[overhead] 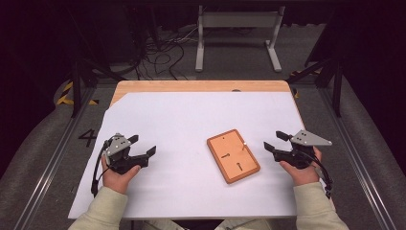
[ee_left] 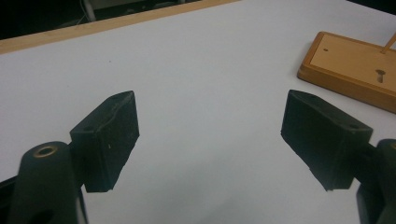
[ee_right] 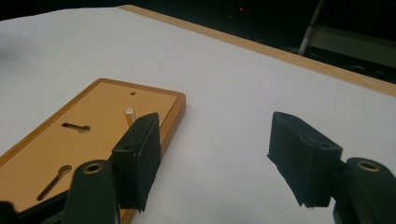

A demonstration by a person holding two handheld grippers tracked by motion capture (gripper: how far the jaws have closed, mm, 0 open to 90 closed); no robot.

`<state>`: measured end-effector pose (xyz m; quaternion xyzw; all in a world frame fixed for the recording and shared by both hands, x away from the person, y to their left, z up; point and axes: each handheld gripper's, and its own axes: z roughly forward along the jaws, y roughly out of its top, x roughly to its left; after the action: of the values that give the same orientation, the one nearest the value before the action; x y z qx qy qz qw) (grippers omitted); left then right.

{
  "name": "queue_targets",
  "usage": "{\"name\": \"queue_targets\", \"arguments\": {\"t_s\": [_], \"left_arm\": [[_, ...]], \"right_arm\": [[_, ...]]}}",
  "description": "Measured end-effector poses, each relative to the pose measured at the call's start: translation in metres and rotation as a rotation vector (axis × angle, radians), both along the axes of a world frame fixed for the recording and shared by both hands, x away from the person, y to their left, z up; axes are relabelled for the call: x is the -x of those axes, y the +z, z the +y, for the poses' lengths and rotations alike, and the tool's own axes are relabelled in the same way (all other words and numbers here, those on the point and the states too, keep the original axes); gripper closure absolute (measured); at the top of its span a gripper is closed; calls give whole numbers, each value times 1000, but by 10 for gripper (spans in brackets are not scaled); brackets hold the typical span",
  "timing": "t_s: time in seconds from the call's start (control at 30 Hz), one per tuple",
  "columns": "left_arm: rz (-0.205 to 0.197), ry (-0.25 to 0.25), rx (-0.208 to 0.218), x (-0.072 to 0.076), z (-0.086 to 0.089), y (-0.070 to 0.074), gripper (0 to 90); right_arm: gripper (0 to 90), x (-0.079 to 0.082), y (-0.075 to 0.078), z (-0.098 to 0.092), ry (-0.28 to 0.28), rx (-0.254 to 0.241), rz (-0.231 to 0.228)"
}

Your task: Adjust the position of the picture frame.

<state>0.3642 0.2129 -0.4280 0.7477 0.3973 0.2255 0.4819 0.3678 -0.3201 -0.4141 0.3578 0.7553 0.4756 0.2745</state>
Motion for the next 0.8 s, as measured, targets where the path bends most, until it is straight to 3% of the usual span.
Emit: {"name": "queue_targets", "arguments": {"t_s": [0.23, 0.8], "left_arm": [[2, -4, -4, 0, -1, -1, 195], [-8, -3, -2, 2, -2, 0, 195]], "right_arm": [[368, 0, 0, -2, -2, 2, 19], [406, 1, 3, -3, -9, 19, 3]]}}
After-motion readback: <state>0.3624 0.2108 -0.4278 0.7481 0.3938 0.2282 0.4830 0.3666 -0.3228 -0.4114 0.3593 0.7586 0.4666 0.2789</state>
